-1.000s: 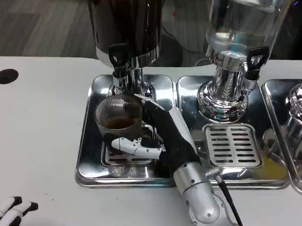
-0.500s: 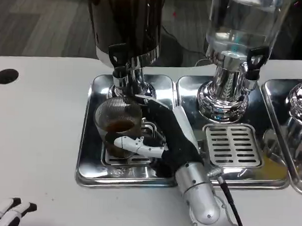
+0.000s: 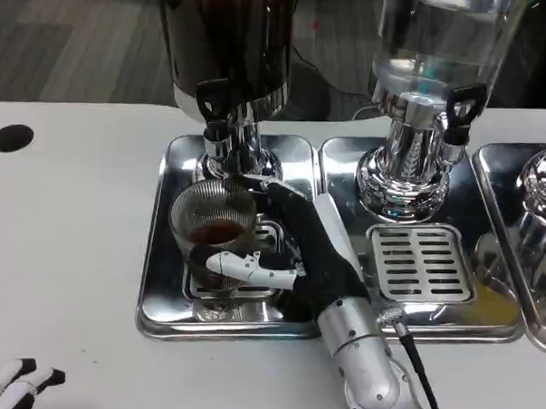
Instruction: Grasp the cup under the faucet to collect the drink, then remove the cup.
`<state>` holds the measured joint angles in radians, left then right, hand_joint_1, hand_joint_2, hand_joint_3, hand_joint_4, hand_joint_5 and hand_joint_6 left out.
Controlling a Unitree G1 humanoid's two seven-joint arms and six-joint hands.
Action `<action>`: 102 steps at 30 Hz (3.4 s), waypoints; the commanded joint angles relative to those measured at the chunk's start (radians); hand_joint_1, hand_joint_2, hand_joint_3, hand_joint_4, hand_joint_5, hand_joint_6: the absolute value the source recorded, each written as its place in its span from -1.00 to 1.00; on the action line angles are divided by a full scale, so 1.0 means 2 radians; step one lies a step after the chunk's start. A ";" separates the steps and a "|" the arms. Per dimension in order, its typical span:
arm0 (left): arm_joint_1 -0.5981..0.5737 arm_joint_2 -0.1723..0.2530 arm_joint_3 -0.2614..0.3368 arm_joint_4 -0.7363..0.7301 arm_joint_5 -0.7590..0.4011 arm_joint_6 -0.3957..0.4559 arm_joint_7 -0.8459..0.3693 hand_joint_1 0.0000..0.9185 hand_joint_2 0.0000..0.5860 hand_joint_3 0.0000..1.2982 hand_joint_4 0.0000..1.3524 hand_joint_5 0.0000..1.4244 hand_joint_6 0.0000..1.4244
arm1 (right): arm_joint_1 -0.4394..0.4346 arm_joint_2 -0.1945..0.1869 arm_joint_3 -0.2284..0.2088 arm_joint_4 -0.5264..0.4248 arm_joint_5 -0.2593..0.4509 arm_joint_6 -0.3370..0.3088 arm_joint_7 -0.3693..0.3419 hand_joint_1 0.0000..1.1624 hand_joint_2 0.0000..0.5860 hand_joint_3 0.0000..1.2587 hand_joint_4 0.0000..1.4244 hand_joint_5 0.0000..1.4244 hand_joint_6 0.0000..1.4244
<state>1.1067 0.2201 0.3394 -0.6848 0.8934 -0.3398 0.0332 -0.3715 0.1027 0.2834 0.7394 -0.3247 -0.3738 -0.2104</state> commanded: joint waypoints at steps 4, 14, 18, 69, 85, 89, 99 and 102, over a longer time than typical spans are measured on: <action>0.008 0.000 0.001 -0.004 -0.002 -0.005 -0.005 -0.89 -0.75 -0.59 -0.77 -0.68 -0.25 | 0.014 0.006 0.004 -0.006 -0.002 -0.008 -0.010 0.42 -0.75 -0.39 -0.46 -0.53 -0.72; 0.007 0.001 0.000 -0.003 -0.002 -0.003 -0.008 -0.89 -0.75 -0.59 -0.77 -0.68 -0.25 | 0.015 0.006 0.009 -0.004 -0.004 -0.009 -0.017 0.44 -0.75 -0.39 -0.45 -0.52 -0.72; 0.006 0.001 -0.002 0.000 -0.003 -0.004 -0.009 -0.89 -0.75 -0.59 -0.77 -0.68 -0.25 | 0.016 0.008 0.011 -0.003 -0.003 -0.010 -0.020 0.43 -0.74 -0.38 -0.44 -0.50 -0.70; -0.046 0.009 -0.050 0.013 0.014 0.023 -0.038 -0.89 -0.75 -0.63 -0.79 -0.68 -0.25 | 0.104 -0.042 -0.017 -0.190 0.016 0.006 0.049 0.38 -0.76 -0.28 -0.34 -0.38 -0.58; -0.067 0.015 -0.081 0.021 0.029 0.037 -0.047 -0.89 -0.73 -0.64 -0.79 -0.68 -0.25 | 0.163 -0.080 -0.027 -0.253 0.028 0.004 0.086 0.39 -0.77 -0.26 -0.34 -0.38 -0.61; -0.073 0.017 -0.089 0.023 0.033 0.042 -0.049 -0.89 -0.73 -0.65 -0.79 -0.68 -0.25 | 0.178 -0.088 -0.033 -0.267 0.035 0.002 0.096 0.39 -0.76 -0.26 -0.34 -0.38 -0.61; -0.084 0.020 -0.107 0.023 0.041 0.056 -0.053 -0.88 -0.71 -0.65 -0.80 -0.68 -0.25 | 0.216 -0.105 -0.046 -0.303 0.056 -0.009 0.118 0.39 -0.76 -0.25 -0.34 -0.38 -0.61; -0.086 0.021 -0.112 0.023 0.043 0.060 -0.055 -0.88 -0.71 -0.65 -0.81 -0.68 -0.25 | 0.229 -0.111 -0.050 -0.314 0.063 -0.013 0.126 0.39 -0.76 -0.25 -0.34 -0.38 -0.61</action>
<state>0.9348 0.2515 0.1297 -0.6455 0.9619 -0.2316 -0.0610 0.0734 -0.1165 0.1974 0.1643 -0.2344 -0.3459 0.0327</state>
